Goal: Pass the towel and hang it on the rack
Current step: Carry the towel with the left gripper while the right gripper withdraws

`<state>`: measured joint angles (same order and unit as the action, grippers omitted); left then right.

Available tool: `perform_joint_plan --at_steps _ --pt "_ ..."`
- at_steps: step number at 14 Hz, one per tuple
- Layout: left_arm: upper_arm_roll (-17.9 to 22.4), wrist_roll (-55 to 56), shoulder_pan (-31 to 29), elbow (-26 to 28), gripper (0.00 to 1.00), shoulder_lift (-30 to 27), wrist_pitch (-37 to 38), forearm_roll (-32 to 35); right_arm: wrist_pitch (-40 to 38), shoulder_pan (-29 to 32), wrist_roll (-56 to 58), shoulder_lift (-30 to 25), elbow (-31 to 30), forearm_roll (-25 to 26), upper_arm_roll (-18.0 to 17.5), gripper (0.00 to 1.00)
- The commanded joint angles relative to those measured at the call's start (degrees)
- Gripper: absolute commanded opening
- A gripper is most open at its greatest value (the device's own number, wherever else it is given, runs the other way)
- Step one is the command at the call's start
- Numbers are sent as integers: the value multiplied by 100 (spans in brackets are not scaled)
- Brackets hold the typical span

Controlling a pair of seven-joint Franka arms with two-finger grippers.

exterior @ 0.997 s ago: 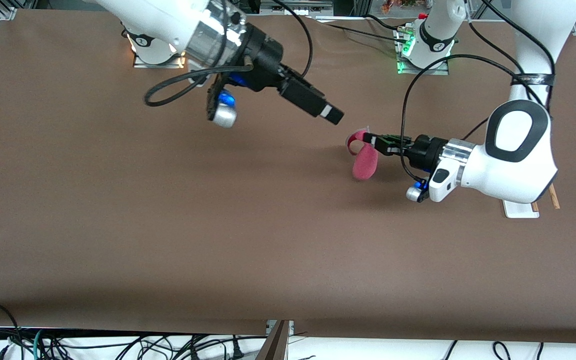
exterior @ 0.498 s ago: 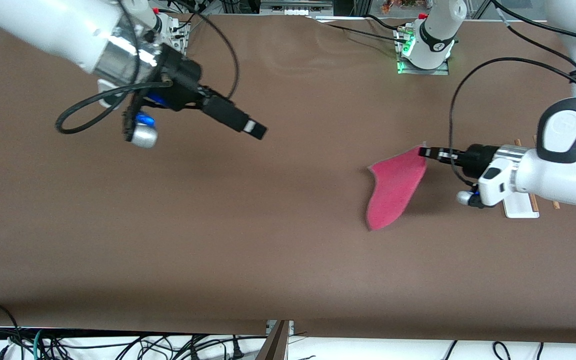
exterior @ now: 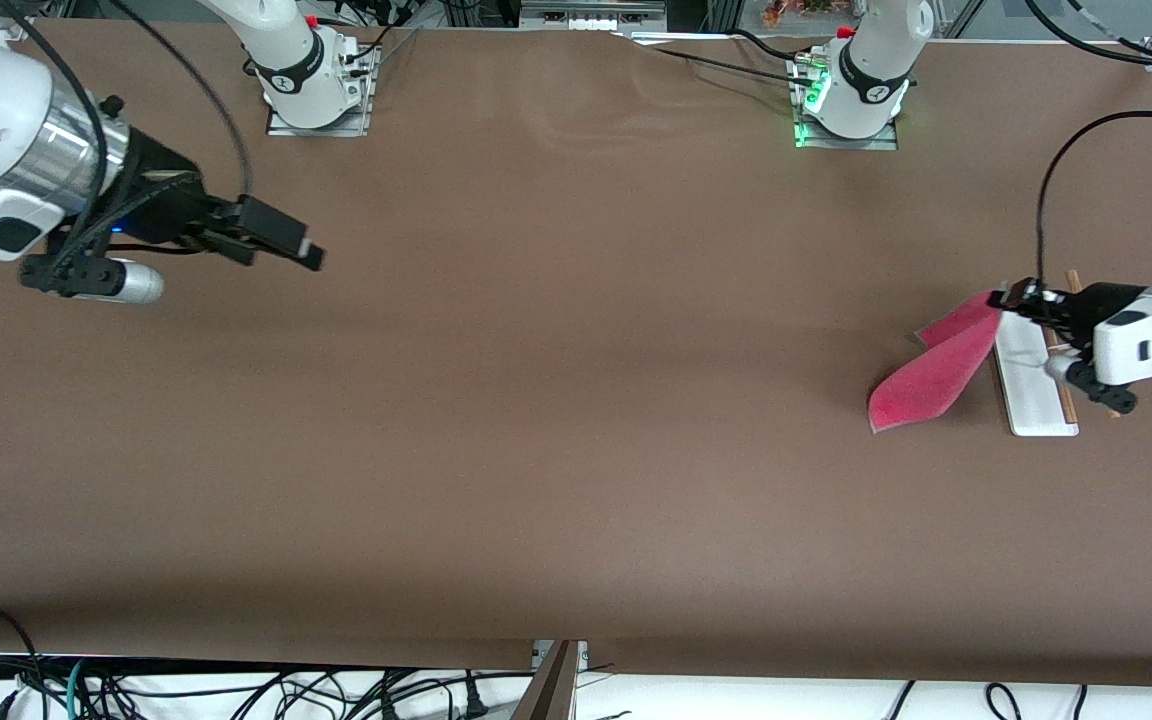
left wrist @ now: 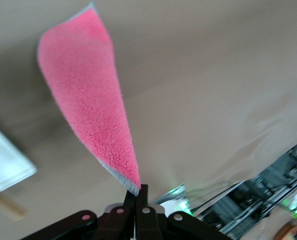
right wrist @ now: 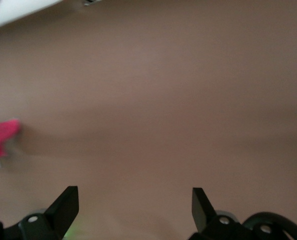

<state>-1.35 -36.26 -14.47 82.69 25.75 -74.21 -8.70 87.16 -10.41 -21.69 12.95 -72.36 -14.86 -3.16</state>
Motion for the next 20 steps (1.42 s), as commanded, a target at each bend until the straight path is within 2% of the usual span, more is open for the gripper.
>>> perform_joint_plan --at_steps 1,2,5,10,13,20 --pt "-59 -968 -519 -148 0 62 126 508 -356 39 831 -424 -481 1016 69 100" --pt "-59 -1214 -730 -148 0 53 126 657 -471 39 1051 -424 -472 1264 209 100" --pt "-50 -1857 -1013 -306 0 71 47 975 -481 39 1720 -416 -446 1397 535 100" --pt "46 -2367 -1364 -359 0 237 -682 1292 -455 -5 1686 -363 -446 1661 527 100" --pt "47 -2982 -1593 -359 0 351 -1358 1511 -429 12 1660 -345 -446 1609 544 100" --pt "64 -3484 -1997 -359 0 887 -2607 1696 -481 -23 1668 -152 -253 1565 492 100"
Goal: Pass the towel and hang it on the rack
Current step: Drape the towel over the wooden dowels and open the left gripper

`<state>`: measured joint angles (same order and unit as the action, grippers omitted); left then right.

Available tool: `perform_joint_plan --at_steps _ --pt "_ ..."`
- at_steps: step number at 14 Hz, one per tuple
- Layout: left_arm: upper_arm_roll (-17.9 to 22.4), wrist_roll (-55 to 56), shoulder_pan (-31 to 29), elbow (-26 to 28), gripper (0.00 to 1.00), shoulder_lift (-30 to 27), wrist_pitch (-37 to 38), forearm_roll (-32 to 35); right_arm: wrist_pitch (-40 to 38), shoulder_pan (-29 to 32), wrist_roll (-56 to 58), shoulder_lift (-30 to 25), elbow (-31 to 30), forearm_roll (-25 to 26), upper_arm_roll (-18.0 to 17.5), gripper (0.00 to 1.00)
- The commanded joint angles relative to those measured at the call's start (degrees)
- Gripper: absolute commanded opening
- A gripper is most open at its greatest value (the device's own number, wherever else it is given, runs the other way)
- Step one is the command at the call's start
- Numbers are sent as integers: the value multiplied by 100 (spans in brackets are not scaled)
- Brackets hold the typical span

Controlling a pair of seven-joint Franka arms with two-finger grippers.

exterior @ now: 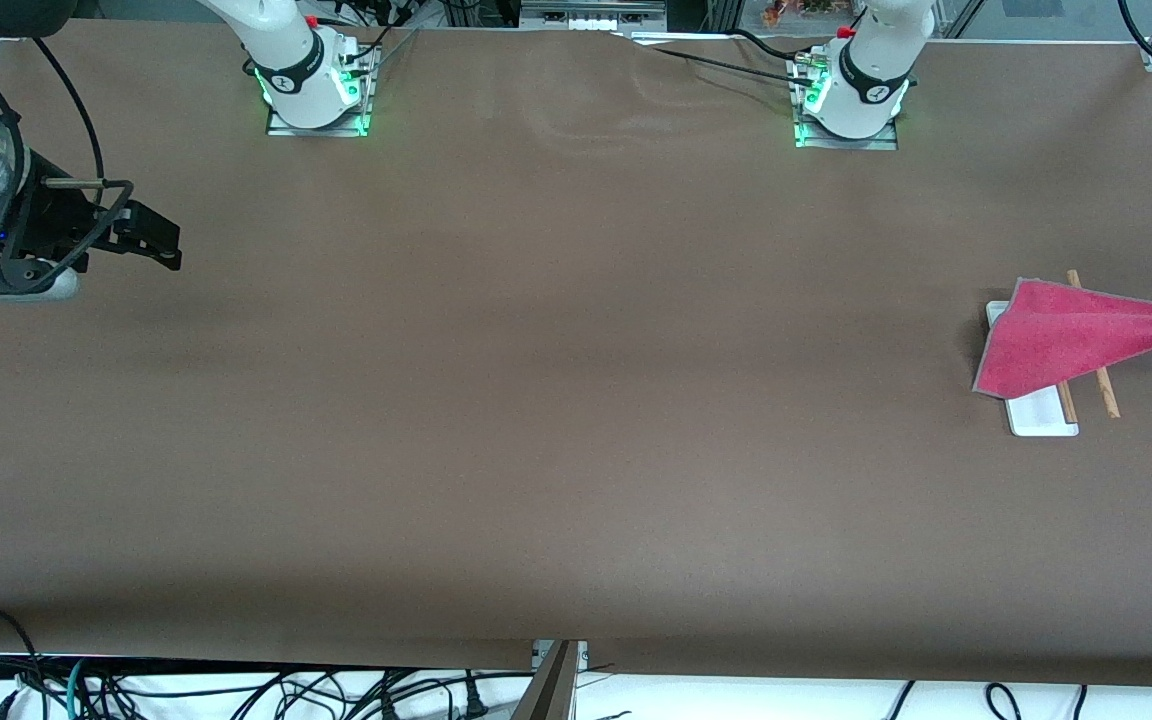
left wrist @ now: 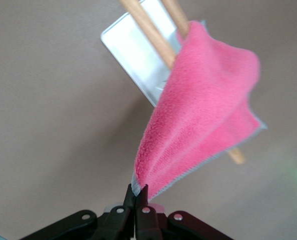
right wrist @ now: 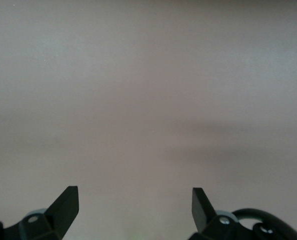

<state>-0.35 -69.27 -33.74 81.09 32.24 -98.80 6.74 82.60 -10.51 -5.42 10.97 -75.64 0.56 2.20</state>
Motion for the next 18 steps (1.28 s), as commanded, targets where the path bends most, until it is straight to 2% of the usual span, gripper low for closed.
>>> perform_joint_plan --at_steps 1,7,10,11,12,13,18 --pt "-44 -184 -98 -199 0 317 -218 143 -16 -21 15 55 76 58 -62 100" --pt "-44 -386 -370 -190 0 818 -816 82 46 -13 -3 72 76 58 -53 100" --pt "-44 -377 -370 -181 0 863 -834 81 37 -4 -3 72 76 40 -53 100" --pt "-44 -386 -362 -181 39 880 -834 82 37 -4 -3 72 76 58 -53 100" --pt "-53 -368 -379 -181 99 924 -834 -23 37 -4 -3 72 76 84 -53 100" --pt "-53 -377 -388 -181 100 907 -825 -189 37 -4 -3 72 76 76 -53 100" --pt "-97 -377 -335 -216 100 679 -781 -156 46 -4 -3 72 76 76 -53 100"
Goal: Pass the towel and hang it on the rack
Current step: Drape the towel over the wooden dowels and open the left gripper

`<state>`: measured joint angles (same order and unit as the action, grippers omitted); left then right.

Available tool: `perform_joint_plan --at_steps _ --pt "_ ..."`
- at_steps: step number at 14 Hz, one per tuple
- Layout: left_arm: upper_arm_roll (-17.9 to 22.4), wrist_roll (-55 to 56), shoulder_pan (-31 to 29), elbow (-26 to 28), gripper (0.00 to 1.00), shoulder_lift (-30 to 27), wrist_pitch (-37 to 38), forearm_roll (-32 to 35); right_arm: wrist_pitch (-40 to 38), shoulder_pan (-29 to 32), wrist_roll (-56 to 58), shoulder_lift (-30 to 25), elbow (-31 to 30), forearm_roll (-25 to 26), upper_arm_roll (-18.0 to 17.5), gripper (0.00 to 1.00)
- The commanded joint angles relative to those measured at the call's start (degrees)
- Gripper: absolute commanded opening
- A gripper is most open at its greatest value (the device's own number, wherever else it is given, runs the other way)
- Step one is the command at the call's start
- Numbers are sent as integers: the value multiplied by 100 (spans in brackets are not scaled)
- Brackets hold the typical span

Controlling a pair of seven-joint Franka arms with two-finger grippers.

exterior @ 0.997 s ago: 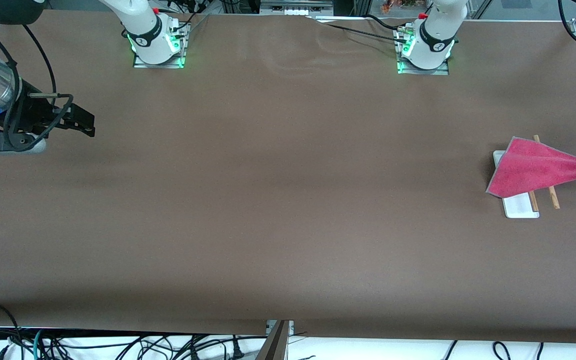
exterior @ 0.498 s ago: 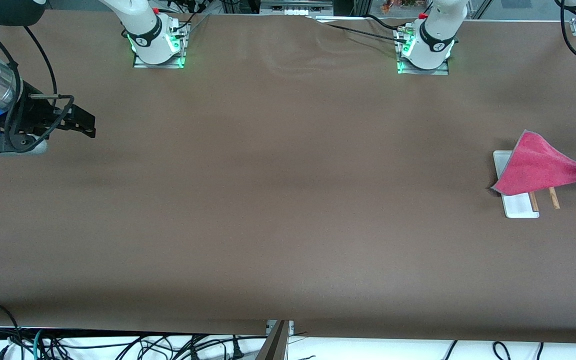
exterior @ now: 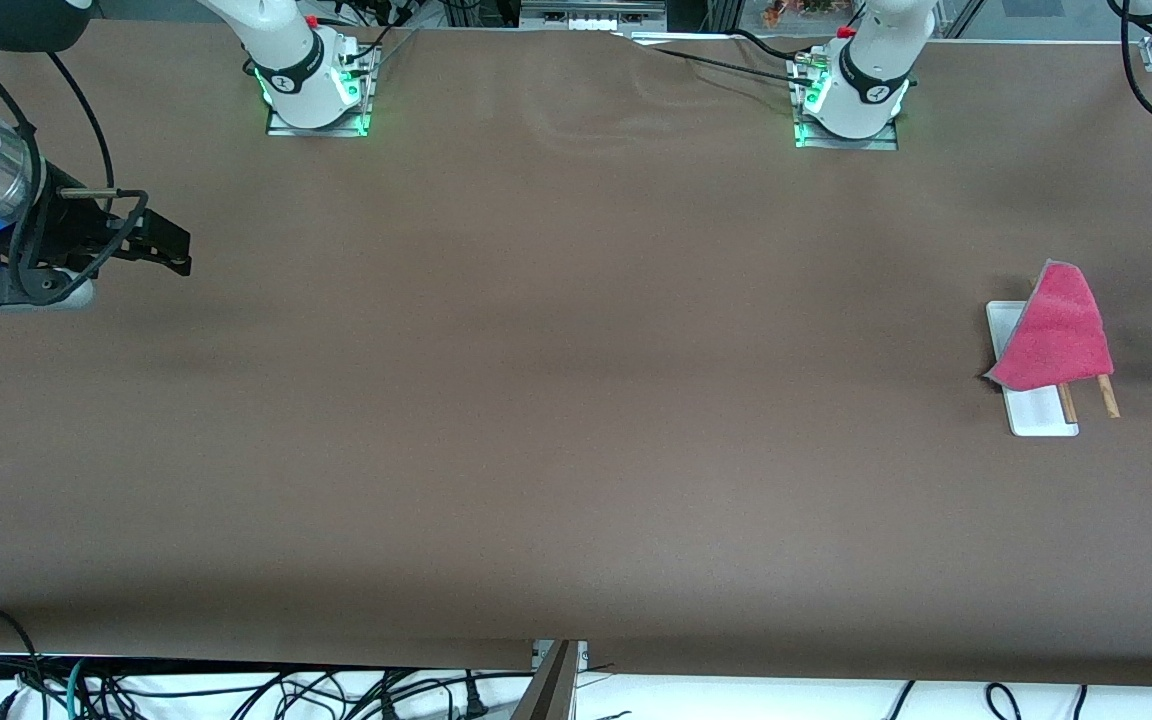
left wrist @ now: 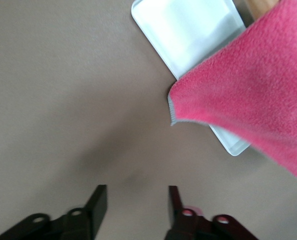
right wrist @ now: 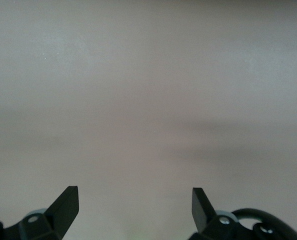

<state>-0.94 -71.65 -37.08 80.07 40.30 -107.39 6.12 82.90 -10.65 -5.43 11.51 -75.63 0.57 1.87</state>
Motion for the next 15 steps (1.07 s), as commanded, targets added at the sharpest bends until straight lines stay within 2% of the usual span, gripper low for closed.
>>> perform_joint_plan --at_steps 1,4,7,9,11,15 --pt "-64 -148 17 -115 100 -232 95 -137 16 10 -2 18 74 84 -20 100" --pt "-502 -78 17 -115 100 -698 182 -155 16 19 -2 18 74 84 -20 100" --pt "-845 -34 25 -176 100 -1129 867 -287 16 10 -2 18 74 84 -20 100" --pt "-1169 -42 43 -561 100 -1148 904 -357 16 19 -2 18 74 84 -20 100" --pt "-1259 123 61 -799 100 -1139 904 -664 16 10 -2 18 74 75 -20 100" --pt "-1259 1212 472 -827 100 -1226 1192 -656 7 10 -2 18 74 66 -12 100"
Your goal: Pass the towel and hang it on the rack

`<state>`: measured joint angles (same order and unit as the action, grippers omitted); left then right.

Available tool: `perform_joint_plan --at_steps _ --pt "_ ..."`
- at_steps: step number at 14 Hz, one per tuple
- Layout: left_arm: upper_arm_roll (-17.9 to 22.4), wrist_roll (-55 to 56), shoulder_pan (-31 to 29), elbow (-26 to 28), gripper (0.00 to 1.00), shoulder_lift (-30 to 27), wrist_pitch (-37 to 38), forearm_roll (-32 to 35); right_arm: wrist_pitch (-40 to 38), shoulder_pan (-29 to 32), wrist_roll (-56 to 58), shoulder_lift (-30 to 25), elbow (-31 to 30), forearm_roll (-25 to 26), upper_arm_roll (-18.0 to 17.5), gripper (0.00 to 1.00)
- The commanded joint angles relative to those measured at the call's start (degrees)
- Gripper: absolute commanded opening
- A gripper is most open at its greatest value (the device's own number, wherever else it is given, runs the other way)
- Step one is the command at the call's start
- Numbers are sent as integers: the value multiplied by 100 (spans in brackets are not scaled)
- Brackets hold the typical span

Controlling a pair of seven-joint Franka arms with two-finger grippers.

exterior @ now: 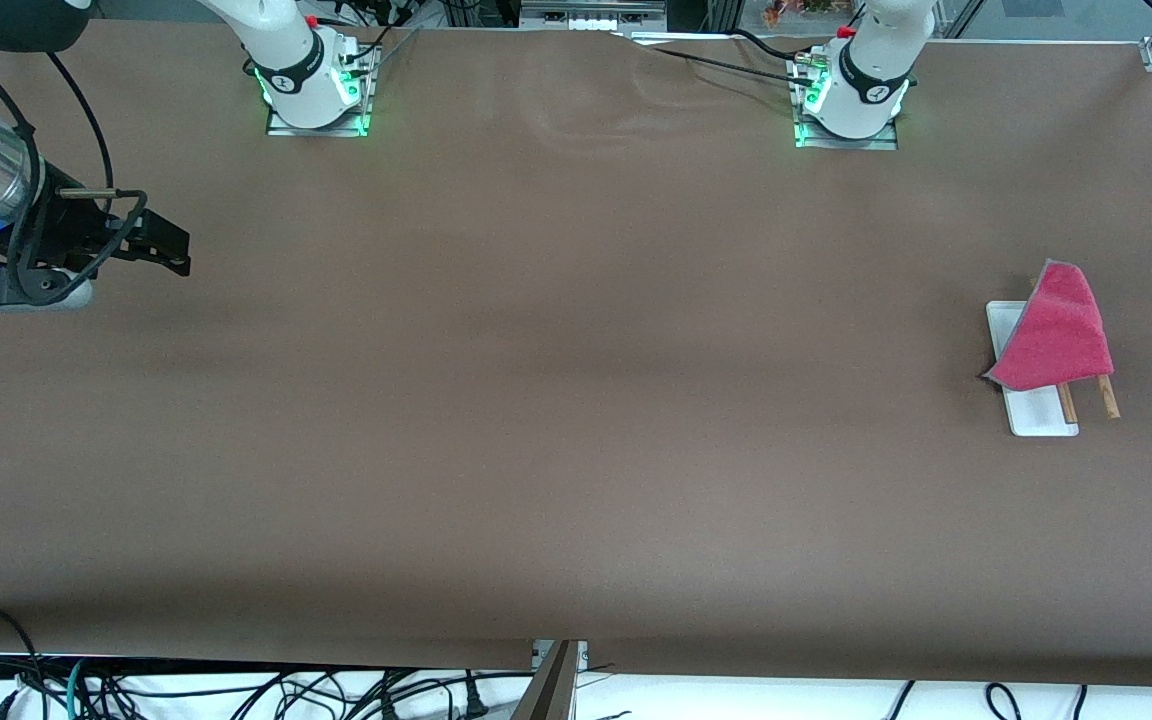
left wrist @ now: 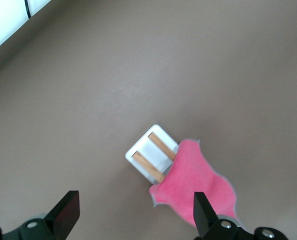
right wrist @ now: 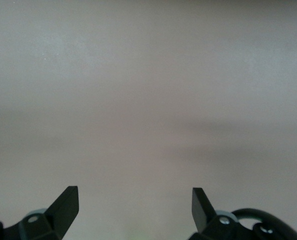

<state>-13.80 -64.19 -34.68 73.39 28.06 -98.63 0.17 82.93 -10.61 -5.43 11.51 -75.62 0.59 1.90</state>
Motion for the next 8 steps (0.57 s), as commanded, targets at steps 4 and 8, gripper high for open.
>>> perform_joint_plan --at_steps 4,8 --pt "70 1721 567 94 100 -606 617 53 4 7 -2 18 73 47 -23 100" --pt "202 3032 1181 957 100 -1582 722 97 13 15 -2 18 73 47 -23 100"
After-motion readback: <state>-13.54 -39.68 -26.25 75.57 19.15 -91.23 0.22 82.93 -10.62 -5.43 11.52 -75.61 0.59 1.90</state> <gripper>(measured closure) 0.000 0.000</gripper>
